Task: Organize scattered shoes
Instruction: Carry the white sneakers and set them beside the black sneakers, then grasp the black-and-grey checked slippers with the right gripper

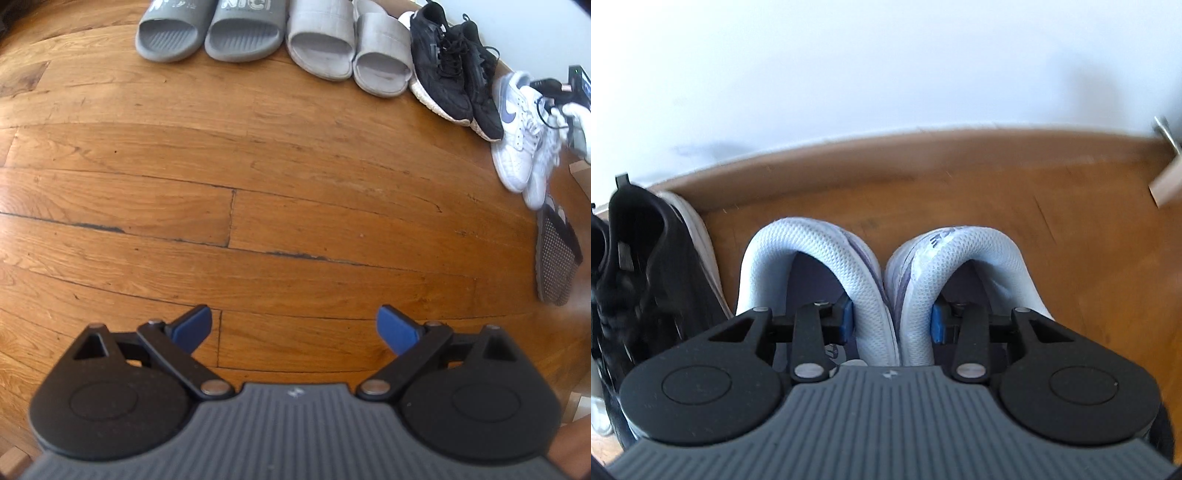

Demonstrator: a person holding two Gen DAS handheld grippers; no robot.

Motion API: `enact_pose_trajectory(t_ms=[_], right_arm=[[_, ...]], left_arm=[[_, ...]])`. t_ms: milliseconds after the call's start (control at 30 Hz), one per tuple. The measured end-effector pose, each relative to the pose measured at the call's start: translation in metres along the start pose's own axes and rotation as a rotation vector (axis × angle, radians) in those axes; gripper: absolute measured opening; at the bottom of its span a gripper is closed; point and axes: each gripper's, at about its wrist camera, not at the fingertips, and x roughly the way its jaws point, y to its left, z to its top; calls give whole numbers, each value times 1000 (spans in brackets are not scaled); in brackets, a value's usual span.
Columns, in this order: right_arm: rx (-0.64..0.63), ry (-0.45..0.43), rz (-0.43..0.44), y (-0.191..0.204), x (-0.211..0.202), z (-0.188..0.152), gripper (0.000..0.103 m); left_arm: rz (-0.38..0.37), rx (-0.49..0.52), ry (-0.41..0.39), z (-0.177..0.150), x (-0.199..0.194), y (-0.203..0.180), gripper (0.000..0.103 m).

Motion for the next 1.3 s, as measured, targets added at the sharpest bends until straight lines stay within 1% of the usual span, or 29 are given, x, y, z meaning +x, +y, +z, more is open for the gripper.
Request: enact_pose_trajectory(t_ms=[200, 400, 467, 500, 533, 567, 600, 633, 667, 700, 733, 767, 833, 900, 933, 967, 1033, 1133, 1167, 1200, 1233, 1267, 1300], right_arm=[[-90, -7, 3, 30, 12, 21, 39], [-69, -28, 8, 31, 17, 38, 40], [-77, -17, 27, 28, 18, 40, 44], [-81, -9, 47, 26, 16, 38, 52], [-93, -4, 74, 24, 12, 36, 65], [-111, -6, 97, 22, 7, 32, 69], [-130, -37, 123, 17, -6, 26, 73], [-151, -88, 156, 8, -25, 17, 85], [-175, -115, 203, -5, -45, 5, 90], [-200, -116, 231, -21, -61, -11, 91], [-225, -111, 231, -36, -71, -26, 91], [-256, -86, 212, -56, -80, -46, 91], [-279, -8, 143, -89, -80, -77, 91], [-260, 120, 27, -138, -68, -117, 91], [-241, 170, -12, -157, -64, -134, 91], [-214, 207, -34, -170, -61, -147, 91], [-134, 313, -71, -209, -54, -189, 91], [-18, 380, -83, -239, -45, -223, 91], [28, 401, -83, -248, -41, -235, 90], [63, 407, -76, -251, -38, -244, 83], [90, 400, -61, -251, -37, -252, 47], [116, 394, -45, -251, -36, -261, 37], [113, 383, -57, -247, -36, -265, 31]], left_arm=[[37, -30, 16, 3, 5, 9, 97], [49, -31, 24, 8, 9, 7, 97], [48, -23, 25, 9, 10, 5, 97], [51, -21, 21, 10, 9, 5, 97], [54, -19, 16, 11, 8, 4, 97], [56, -17, 8, 11, 6, 4, 97], [55, -14, -1, 11, 2, 3, 97], [51, -9, -11, 11, -2, 3, 97], [48, -7, -17, 11, -4, 2, 97], [42, -1, -27, 9, -7, 2, 97], [36, 8, -35, 7, -10, 2, 97], [32, 17, -35, 4, -11, 1, 98], [29, 27, -10, 0, -6, -1, 97], [30, 31, 17, -1, -1, -5, 97], [26, 36, 20, 0, -1, -8, 97], [20, 46, 20, 0, -1, -12, 97], [1, 73, 18, 1, -1, -23, 97], [-19, 147, 22, 2, 0, -49, 97], [-22, 161, 21, 3, 0, -53, 97], [-24, 183, 19, 3, 0, -61, 97], [-33, 205, 13, 5, -2, -71, 97], [-43, 226, 6, 7, -3, -81, 97], [-52, 237, 1, 6, -4, -85, 98]])
